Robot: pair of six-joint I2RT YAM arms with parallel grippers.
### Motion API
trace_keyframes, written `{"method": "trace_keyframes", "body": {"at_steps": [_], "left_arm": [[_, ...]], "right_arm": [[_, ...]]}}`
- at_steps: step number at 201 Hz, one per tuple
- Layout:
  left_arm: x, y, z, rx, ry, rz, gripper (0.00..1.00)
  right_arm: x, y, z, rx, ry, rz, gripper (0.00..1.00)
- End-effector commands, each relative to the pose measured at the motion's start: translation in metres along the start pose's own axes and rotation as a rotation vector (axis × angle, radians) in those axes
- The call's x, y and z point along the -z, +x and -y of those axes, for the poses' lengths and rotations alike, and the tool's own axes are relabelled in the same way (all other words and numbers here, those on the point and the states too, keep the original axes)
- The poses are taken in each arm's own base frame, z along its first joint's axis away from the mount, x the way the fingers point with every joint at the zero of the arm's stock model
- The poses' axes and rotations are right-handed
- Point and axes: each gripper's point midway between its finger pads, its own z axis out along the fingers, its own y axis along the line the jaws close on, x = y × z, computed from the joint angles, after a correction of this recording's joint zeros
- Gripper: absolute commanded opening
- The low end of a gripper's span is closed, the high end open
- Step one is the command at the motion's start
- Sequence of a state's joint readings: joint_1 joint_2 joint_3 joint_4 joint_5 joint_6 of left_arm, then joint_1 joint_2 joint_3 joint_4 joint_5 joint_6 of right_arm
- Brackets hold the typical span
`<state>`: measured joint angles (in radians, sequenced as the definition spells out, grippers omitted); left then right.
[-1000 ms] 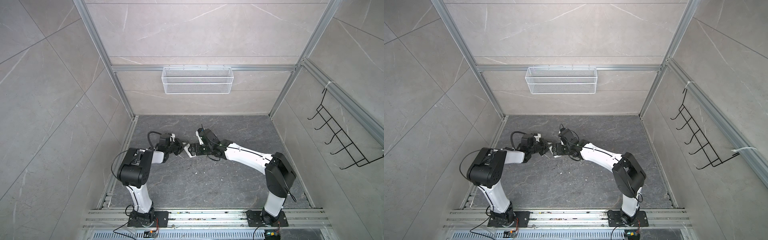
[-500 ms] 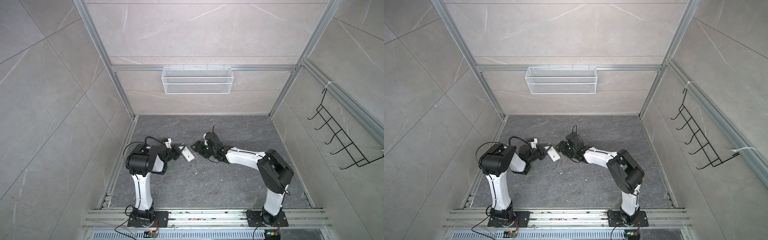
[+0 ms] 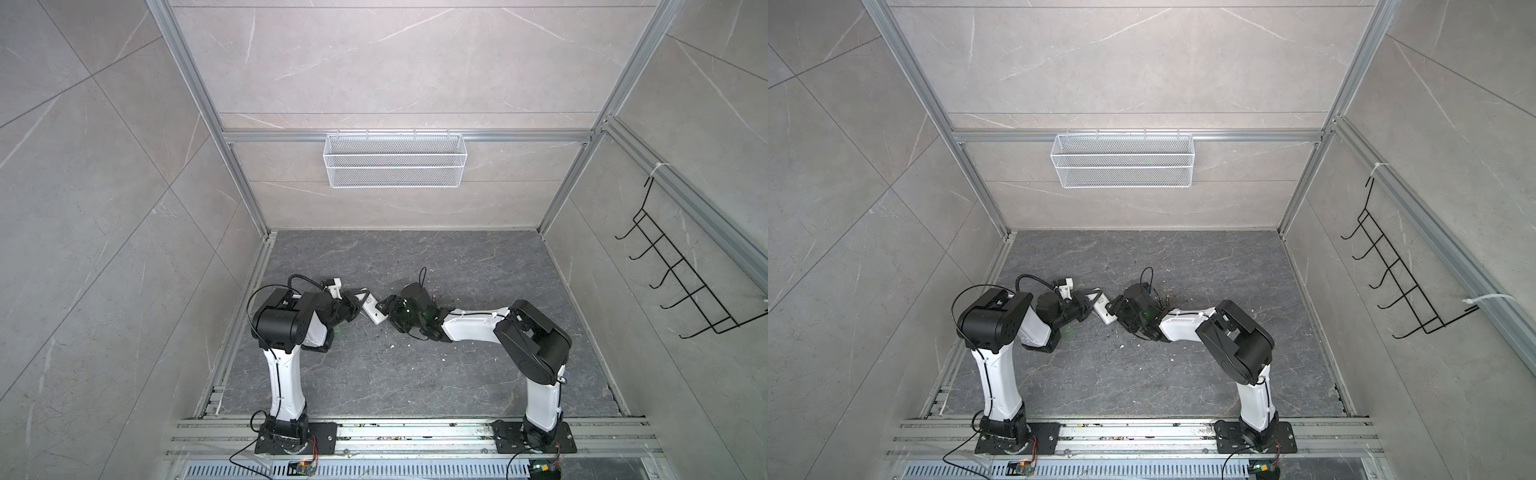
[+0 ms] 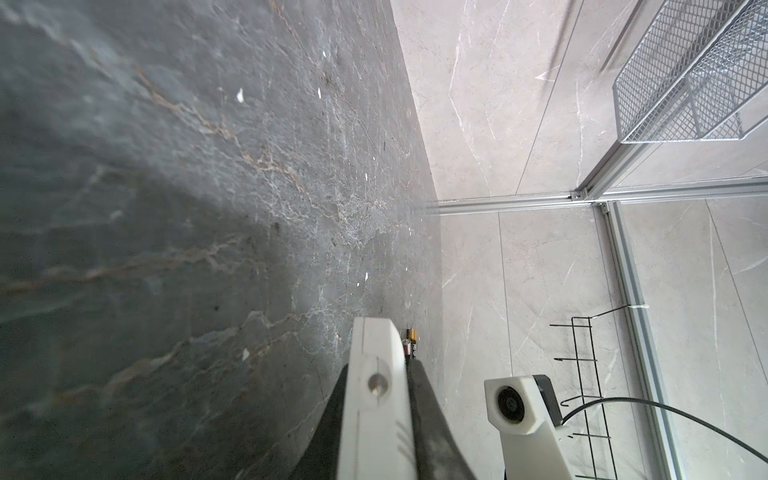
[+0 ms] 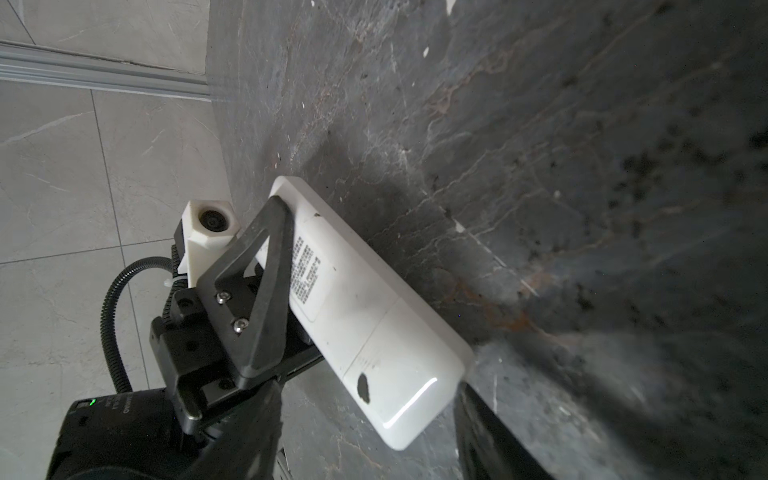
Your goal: Load the batteries into the remote control
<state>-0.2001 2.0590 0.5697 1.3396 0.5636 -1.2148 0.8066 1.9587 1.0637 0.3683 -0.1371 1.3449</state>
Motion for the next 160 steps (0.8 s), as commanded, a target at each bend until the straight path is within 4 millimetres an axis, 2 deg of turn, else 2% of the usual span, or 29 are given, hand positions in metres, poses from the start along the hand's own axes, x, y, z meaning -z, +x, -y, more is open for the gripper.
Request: {"method": "trace_keyframes", "body": {"at_steps": [1, 56, 91, 160], "left_arm": [[0.006, -0.013, 0.034, -0.079, 0.091, 0.05, 0.0], [0.013, -0.017, 0.038, -0.07, 0.09, 0.077, 0.0], [0.014, -0.018, 0.037, -0.065, 0.087, 0.082, 0.0], [0.019, -0.024, 0.034, -0.054, 0.079, 0.099, 0.0]], "right_arm": [[-0.008, 0.005, 0.01, -0.044, 0.006, 0.023, 0.66], [-0.015, 0.021, 0.015, -0.03, 0.058, 0.006, 0.7], [-0.016, 0.018, 0.017, -0.019, 0.077, 0.019, 0.71], [-0.007, 0.016, 0.037, -0.041, 0.116, 0.052, 0.65]]}}
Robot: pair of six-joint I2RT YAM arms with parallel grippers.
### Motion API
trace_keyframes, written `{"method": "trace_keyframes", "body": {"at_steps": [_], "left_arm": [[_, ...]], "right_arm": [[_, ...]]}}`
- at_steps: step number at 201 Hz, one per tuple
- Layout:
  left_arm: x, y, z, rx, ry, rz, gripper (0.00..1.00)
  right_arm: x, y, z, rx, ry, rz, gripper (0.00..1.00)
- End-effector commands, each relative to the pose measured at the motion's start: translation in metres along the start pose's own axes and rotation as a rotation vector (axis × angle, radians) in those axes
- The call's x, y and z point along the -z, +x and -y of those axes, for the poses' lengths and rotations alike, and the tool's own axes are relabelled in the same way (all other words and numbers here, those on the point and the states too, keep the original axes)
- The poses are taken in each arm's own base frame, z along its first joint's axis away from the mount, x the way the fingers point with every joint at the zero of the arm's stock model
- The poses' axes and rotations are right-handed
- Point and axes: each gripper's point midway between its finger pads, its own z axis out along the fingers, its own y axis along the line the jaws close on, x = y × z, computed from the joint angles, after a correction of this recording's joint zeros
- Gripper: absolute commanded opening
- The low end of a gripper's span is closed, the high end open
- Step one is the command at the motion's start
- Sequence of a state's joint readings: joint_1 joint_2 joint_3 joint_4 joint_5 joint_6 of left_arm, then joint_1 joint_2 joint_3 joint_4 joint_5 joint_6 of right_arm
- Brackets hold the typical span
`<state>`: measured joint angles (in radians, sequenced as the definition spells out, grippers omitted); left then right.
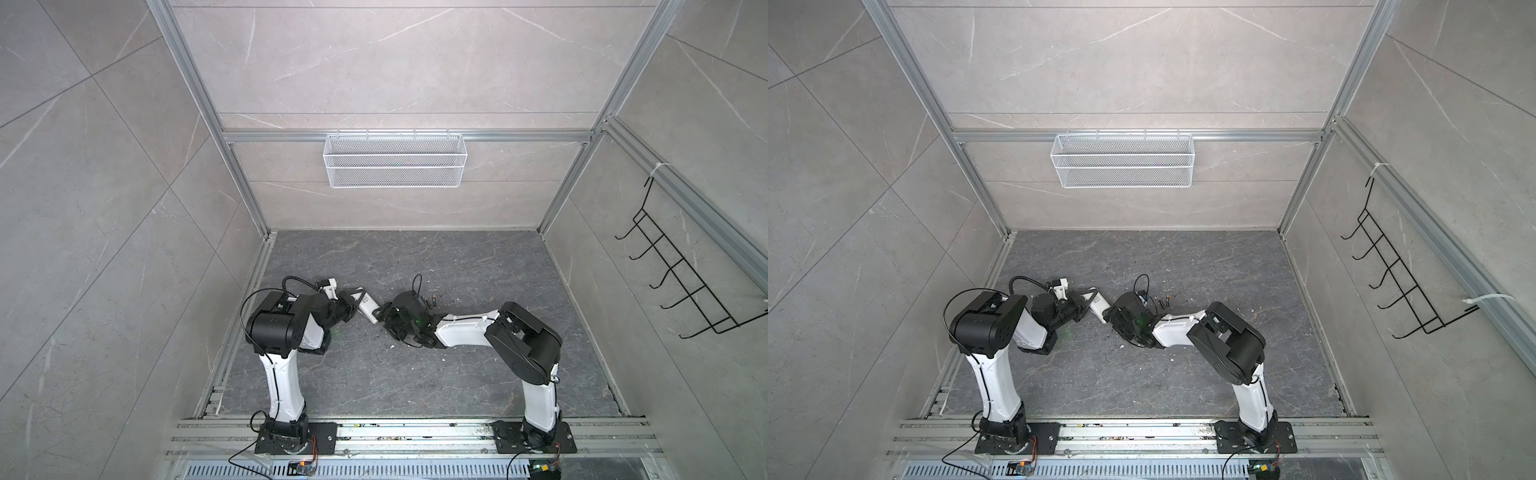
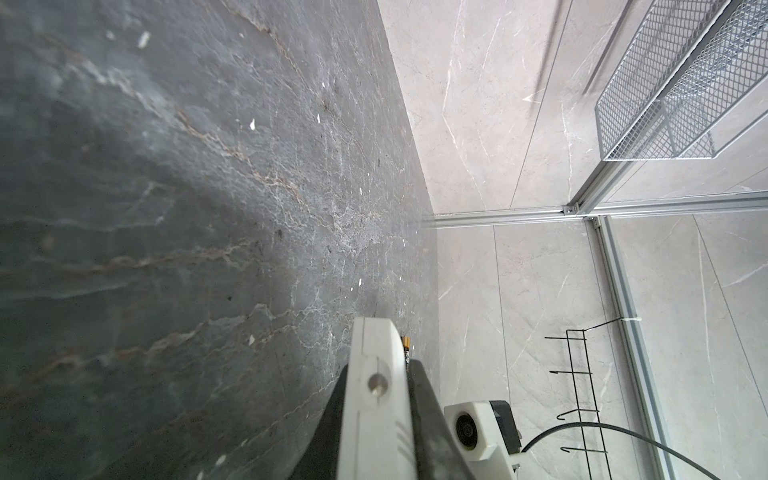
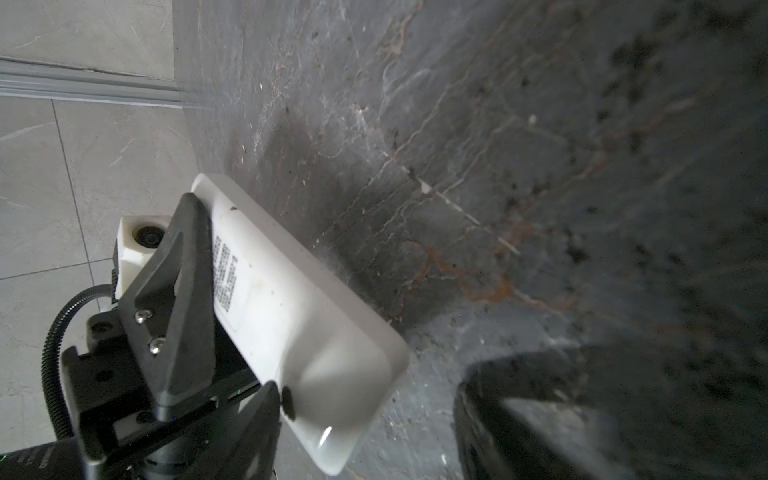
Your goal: Load the batteries into the remote control
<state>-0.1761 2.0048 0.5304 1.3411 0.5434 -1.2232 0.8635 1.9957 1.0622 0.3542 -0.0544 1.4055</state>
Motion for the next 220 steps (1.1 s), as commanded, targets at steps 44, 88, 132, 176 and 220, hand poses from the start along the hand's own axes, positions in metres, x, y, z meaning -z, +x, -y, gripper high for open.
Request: {"method": "trace_keyframes", "body": {"at_steps": [44, 88, 132, 176, 220], "left_arm": [[0.005, -0.014, 0.027, -0.054, 0.078, 0.053, 0.0], [0.003, -0.014, 0.023, -0.049, 0.072, 0.047, 0.0], [0.002, -0.013, 0.021, -0.042, 0.069, 0.044, 0.0], [0.002, -0.013, 0.021, -0.041, 0.071, 0.042, 0.0], [0.002, -0.013, 0.02, -0.037, 0.069, 0.041, 0.0]], "right_arm": [[0.013, -0.007, 0.028, 0.021, 0.101, 0.048, 0.55], [0.021, -0.013, 0.006, 0.095, 0.082, 0.064, 0.64], [0.013, -0.012, -0.02, 0.069, 0.008, 0.045, 0.71], [-0.008, -0.004, -0.021, 0.009, -0.018, 0.009, 0.7], [-0.017, -0.001, -0.016, -0.034, -0.035, 0.002, 0.65]]}}
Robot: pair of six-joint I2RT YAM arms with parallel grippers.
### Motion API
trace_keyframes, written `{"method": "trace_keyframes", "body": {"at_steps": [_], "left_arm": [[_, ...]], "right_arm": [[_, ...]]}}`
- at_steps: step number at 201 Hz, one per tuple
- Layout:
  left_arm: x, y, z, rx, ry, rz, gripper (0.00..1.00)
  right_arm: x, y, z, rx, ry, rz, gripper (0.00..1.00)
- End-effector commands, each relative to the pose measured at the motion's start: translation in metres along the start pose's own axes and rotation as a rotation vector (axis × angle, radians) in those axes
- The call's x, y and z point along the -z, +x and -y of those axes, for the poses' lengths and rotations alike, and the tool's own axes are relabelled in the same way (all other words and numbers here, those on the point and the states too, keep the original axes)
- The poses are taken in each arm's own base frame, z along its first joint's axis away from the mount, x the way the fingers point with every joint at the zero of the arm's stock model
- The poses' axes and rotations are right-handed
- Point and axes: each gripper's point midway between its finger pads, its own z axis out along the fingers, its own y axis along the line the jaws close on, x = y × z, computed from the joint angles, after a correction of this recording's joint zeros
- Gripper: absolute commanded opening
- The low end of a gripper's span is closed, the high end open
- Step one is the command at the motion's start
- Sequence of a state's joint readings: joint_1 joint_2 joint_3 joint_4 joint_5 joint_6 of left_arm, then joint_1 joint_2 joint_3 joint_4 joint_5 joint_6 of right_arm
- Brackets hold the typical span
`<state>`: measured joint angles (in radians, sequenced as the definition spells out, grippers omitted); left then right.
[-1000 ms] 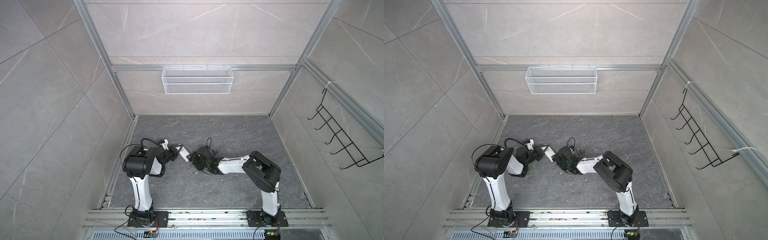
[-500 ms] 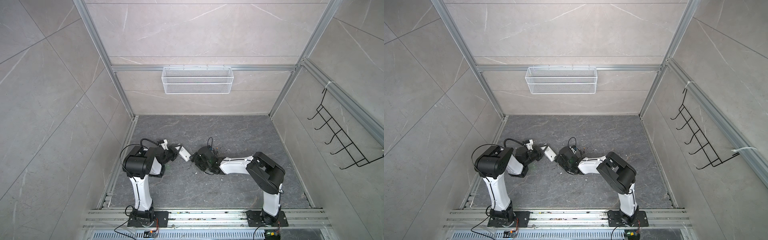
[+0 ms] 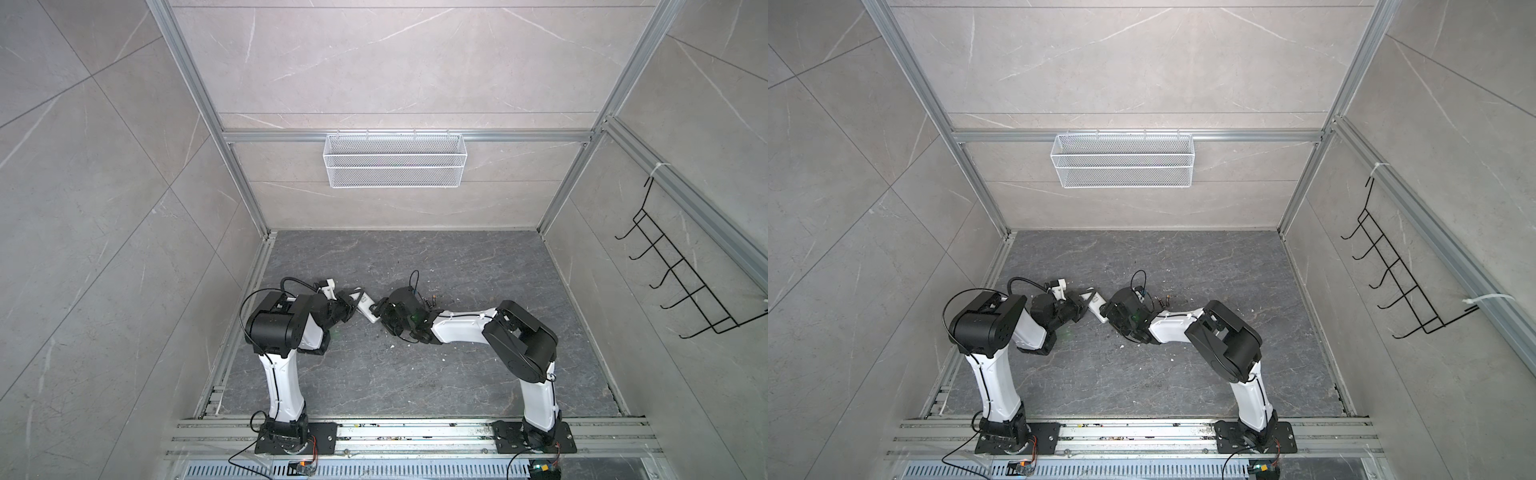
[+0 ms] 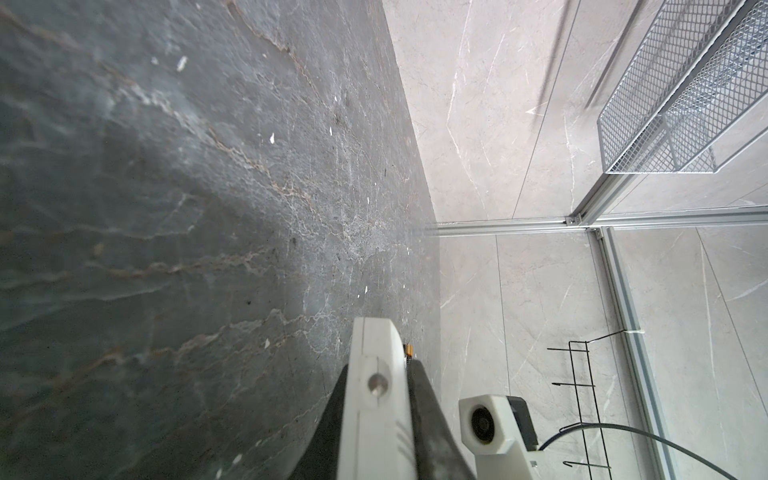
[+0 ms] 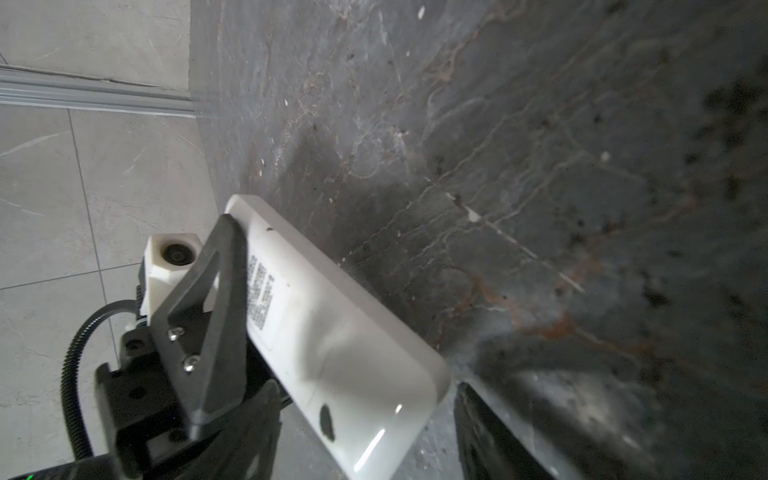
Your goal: Load the batteries into the remote control
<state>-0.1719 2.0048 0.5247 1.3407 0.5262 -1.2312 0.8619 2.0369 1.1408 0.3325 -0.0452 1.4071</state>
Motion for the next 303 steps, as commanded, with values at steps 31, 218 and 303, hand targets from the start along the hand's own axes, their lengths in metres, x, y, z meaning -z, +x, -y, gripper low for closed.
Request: {"method": "trace_keyframes", "body": {"at_steps": [31, 218, 303], "left_arm": [[-0.001, -0.009, 0.023, -0.045, 0.081, 0.021, 0.0], [0.006, -0.017, 0.014, -0.033, 0.053, 0.061, 0.0], [0.008, -0.017, 0.01, -0.059, 0.035, 0.074, 0.0]], "right_arm": [[-0.011, 0.006, -0.002, -0.034, -0.019, -0.014, 0.62], [0.001, 0.008, 0.032, -0.028, 0.07, 0.016, 0.32], [0.014, -0.002, 0.03, 0.022, 0.11, 0.058, 0.35]]}}
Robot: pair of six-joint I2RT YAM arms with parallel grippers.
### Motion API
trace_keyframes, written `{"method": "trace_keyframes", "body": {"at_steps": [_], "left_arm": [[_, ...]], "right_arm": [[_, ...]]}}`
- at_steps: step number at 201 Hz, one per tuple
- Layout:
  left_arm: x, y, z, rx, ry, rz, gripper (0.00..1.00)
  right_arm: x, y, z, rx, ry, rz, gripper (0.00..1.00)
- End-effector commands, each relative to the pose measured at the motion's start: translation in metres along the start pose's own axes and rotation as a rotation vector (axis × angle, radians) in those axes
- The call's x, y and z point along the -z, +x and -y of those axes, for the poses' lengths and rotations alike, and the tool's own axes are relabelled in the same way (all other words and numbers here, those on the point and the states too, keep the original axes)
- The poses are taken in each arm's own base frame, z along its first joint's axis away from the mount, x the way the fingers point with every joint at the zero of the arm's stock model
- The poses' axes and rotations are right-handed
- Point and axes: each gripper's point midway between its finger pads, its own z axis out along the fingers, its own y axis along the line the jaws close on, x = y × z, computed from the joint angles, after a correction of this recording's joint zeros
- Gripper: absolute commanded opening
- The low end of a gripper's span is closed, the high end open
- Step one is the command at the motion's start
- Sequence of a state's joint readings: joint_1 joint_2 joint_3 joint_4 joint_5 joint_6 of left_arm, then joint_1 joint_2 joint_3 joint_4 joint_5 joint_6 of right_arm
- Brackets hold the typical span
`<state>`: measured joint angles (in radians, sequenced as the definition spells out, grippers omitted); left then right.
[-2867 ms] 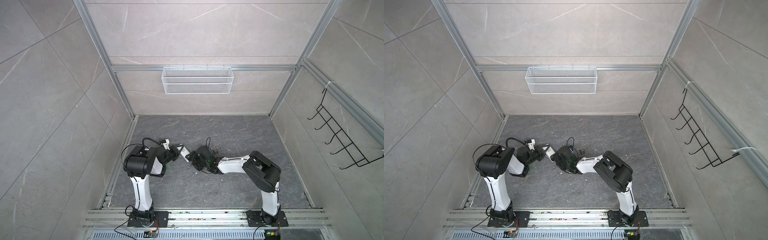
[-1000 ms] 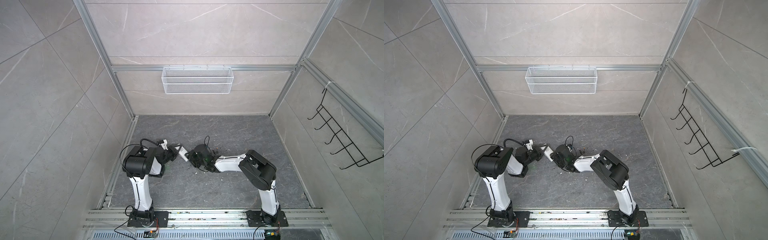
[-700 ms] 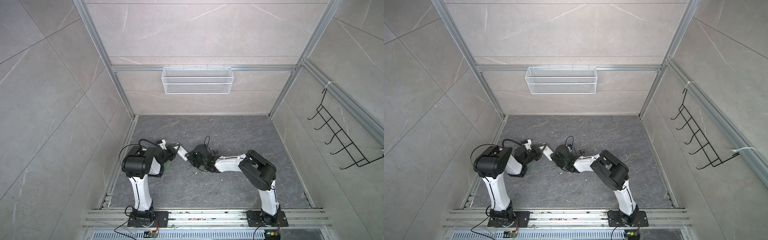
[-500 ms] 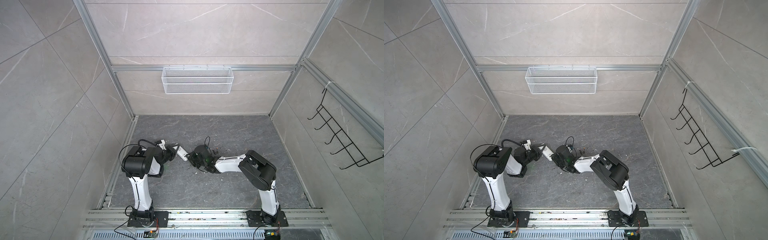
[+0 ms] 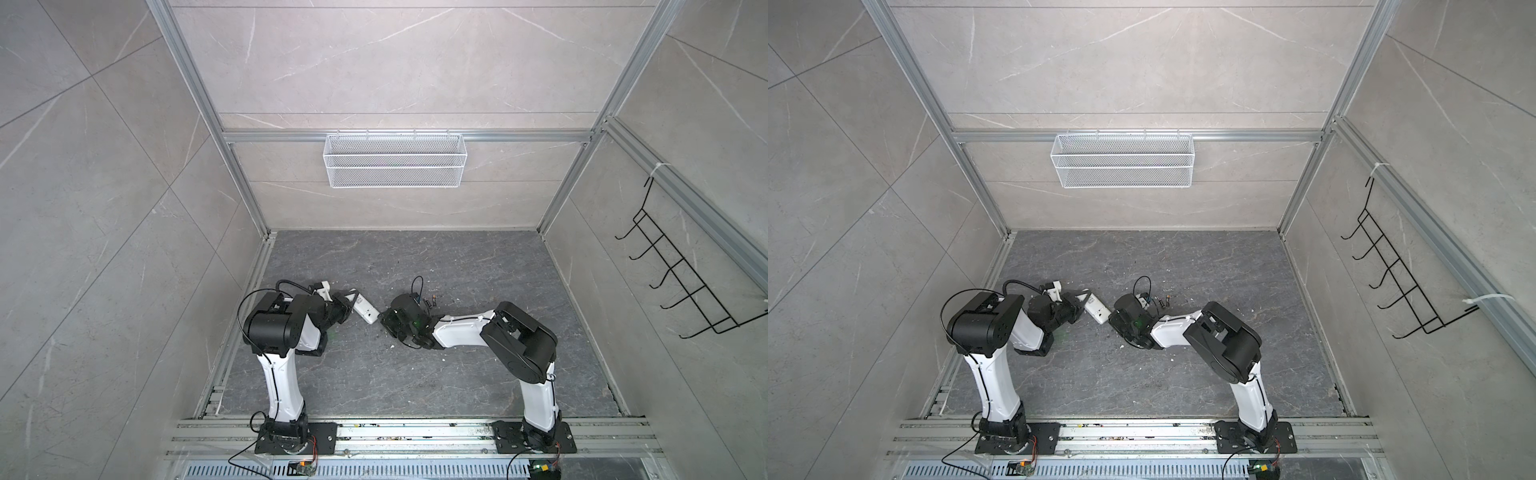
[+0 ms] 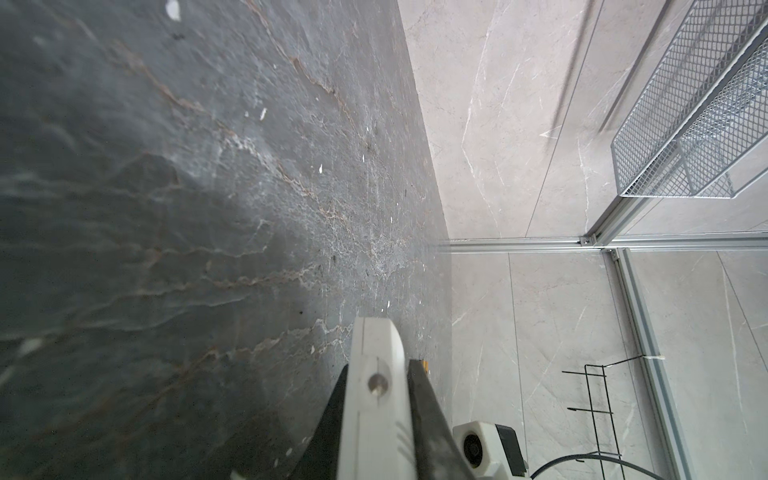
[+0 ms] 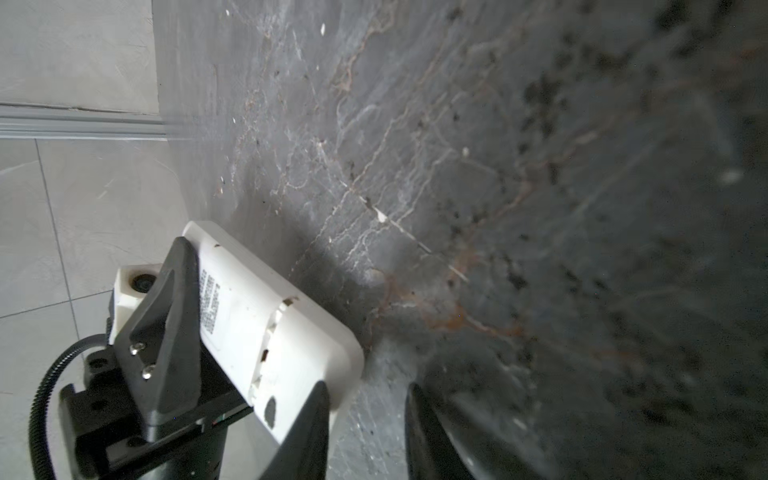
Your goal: Load the batteries into the remote control
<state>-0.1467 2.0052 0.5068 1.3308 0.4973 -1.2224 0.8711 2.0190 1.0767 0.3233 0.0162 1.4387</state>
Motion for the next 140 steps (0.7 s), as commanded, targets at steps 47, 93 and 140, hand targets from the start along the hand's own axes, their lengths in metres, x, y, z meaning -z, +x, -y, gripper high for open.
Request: {"method": "trace_keyframes", "body": {"at_steps": [47, 93, 140], "left_arm": [[-0.003, -0.011, 0.017, -0.054, 0.065, 0.041, 0.0], [-0.004, -0.02, 0.021, 0.0, 0.068, 0.088, 0.0], [-0.002, -0.03, 0.029, 0.074, 0.082, 0.133, 0.0]], "right_arm": [[0.01, 0.0, -0.016, 0.028, -0.045, 0.007, 0.64], [0.002, 0.002, -0.03, -0.025, -0.116, -0.015, 0.71], [-0.002, -0.004, -0.047, -0.043, -0.168, -0.029, 0.68]]}}
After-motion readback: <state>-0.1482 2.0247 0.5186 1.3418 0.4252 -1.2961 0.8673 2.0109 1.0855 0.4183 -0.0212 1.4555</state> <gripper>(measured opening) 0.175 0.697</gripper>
